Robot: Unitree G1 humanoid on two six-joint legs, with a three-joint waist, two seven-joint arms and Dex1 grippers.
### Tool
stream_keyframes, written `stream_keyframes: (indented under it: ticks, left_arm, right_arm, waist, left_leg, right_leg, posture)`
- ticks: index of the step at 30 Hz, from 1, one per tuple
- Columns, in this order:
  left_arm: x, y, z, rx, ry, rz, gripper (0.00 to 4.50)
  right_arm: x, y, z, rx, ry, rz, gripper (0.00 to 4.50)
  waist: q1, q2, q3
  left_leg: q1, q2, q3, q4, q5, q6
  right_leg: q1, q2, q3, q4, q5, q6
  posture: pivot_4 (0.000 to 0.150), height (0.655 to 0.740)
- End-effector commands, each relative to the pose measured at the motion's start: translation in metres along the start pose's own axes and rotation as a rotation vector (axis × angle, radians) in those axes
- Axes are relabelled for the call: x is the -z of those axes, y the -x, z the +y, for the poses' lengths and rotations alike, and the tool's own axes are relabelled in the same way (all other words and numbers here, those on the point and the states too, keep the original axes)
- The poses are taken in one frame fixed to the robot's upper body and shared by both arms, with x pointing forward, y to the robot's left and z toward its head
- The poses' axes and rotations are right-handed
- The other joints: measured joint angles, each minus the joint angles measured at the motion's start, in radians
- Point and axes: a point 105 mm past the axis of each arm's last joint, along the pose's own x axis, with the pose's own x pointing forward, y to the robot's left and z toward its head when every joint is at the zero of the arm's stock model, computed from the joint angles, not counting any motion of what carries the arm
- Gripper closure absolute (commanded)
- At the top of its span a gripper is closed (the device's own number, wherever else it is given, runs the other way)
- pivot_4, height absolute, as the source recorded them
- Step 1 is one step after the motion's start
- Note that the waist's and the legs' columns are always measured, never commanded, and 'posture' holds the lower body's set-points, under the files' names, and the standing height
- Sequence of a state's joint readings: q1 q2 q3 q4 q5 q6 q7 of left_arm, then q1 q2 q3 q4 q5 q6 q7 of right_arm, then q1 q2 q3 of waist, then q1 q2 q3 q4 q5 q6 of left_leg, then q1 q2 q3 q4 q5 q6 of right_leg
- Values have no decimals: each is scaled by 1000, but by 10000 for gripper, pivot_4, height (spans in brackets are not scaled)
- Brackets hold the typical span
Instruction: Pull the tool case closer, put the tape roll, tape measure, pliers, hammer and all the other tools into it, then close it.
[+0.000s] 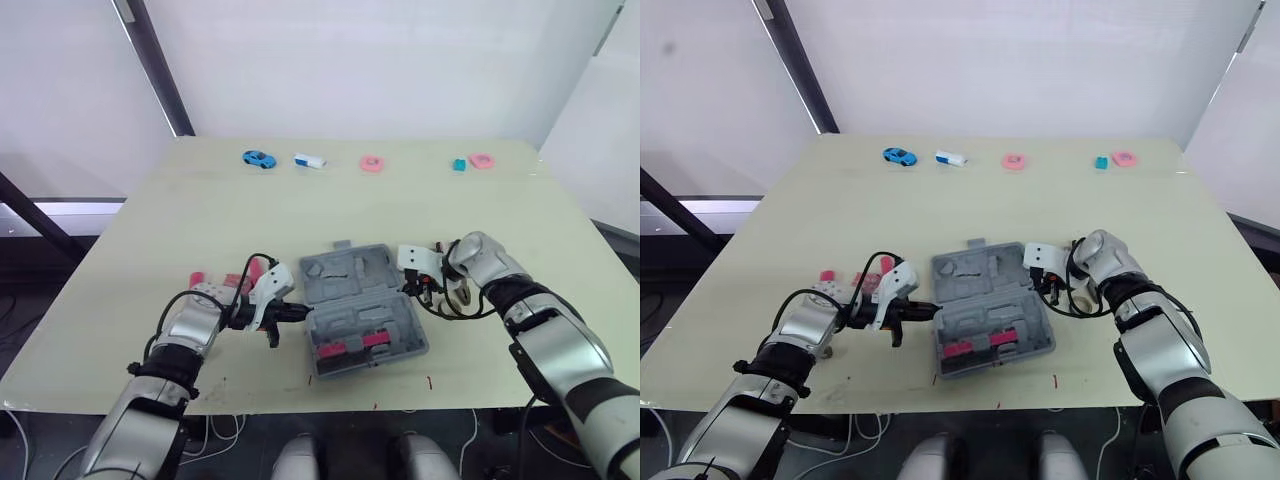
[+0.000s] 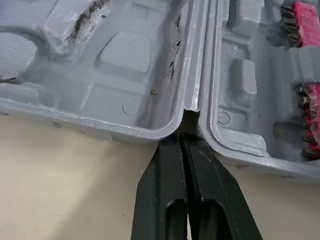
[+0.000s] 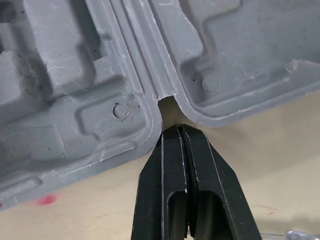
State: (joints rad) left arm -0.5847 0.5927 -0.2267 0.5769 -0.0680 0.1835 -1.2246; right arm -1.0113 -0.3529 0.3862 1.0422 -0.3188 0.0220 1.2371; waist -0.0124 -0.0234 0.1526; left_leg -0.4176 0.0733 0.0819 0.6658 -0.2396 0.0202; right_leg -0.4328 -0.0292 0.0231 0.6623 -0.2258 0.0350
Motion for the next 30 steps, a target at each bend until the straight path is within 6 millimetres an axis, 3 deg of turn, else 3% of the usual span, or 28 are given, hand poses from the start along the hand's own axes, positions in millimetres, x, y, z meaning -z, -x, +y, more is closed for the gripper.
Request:
stream_keyframes:
  ticks: [1, 21, 30]
  left_arm:
    - [-10, -1, 3, 19, -63, -7, 43946]
    - [-19, -16, -3, 116, -165, 13, 43946]
    - [-17, -15, 0, 104, -166, 24, 43946]
  right_arm:
    - [7, 1, 7, -38, -25, -4, 44840]
    - [36, 16, 34, -61, -76, -52, 44840]
    - [37, 16, 41, -60, -90, -61, 44840]
  waist:
    - [0, 0, 0]
    - [3, 0, 0]
    - [2, 0, 0]
  left_leg:
    - [0, 0, 0, 0, 0, 0]
    - [0, 0, 0, 2, 0, 0]
    - [0, 0, -1, 2, 0, 0]
  right_leg:
    - [0, 0, 0, 0, 0, 0]
    - [1, 0, 0, 0, 0, 0]
    - [1, 0, 0, 0, 0, 0]
  posture:
    - [1500, 7400]
    - [1500, 7400]
    - [1500, 7400]
